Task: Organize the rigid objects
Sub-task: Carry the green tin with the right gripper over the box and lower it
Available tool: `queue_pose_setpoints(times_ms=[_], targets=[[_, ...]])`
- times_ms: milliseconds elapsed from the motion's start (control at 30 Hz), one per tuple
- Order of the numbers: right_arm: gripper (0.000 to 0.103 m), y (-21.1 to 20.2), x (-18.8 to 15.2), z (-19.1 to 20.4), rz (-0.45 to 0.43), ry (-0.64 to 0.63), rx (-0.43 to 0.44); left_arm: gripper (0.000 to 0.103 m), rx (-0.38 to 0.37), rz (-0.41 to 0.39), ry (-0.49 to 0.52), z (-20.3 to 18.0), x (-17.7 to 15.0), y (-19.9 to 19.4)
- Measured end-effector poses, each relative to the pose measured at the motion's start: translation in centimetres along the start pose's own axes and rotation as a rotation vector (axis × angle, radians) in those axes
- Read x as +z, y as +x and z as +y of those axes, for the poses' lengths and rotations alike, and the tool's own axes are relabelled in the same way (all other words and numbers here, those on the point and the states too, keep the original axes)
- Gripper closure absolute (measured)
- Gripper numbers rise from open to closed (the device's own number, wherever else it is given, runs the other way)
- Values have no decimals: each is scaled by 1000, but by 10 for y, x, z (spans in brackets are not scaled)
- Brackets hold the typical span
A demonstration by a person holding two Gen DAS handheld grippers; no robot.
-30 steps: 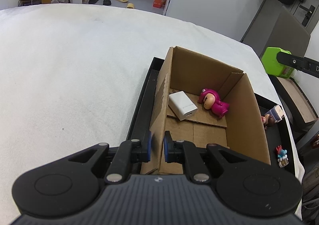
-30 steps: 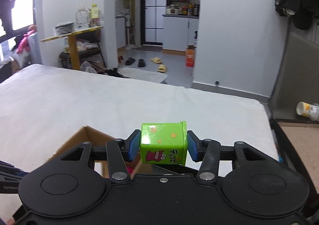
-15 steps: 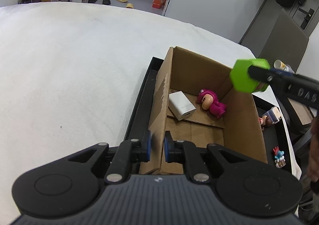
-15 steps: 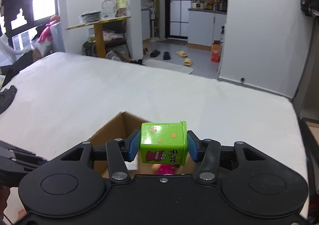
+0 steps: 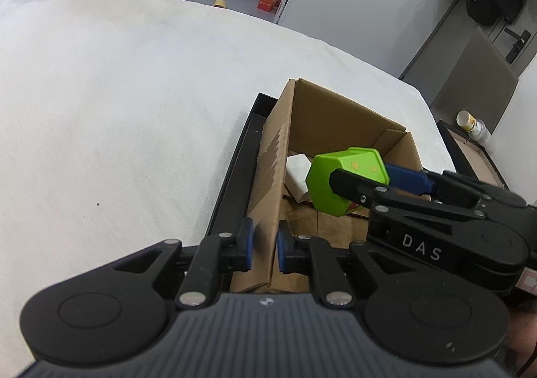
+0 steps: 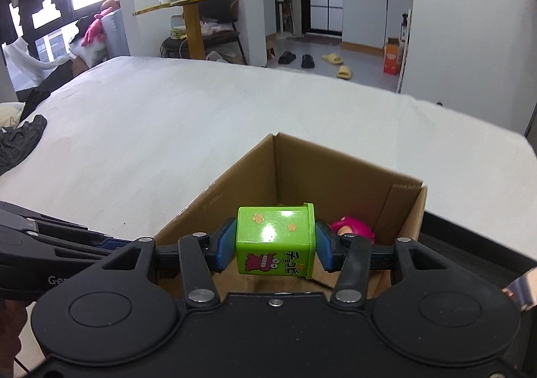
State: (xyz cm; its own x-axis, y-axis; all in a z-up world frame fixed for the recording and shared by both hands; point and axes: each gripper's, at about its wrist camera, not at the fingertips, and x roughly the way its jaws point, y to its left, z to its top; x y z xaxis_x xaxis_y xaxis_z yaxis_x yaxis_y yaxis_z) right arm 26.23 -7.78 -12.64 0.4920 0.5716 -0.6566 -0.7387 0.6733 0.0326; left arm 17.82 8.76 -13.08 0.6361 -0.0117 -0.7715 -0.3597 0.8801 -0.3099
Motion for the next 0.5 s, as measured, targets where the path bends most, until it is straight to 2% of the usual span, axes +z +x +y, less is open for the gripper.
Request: queue_pose_setpoints(times_ms=[200, 500], targets=[[55, 7, -3, -13, 40, 88, 28, 90, -12, 5, -14, 2, 1, 2], [55, 19, -6, -8, 64, 165, 60, 90, -20, 5, -13, 3, 0, 1]])
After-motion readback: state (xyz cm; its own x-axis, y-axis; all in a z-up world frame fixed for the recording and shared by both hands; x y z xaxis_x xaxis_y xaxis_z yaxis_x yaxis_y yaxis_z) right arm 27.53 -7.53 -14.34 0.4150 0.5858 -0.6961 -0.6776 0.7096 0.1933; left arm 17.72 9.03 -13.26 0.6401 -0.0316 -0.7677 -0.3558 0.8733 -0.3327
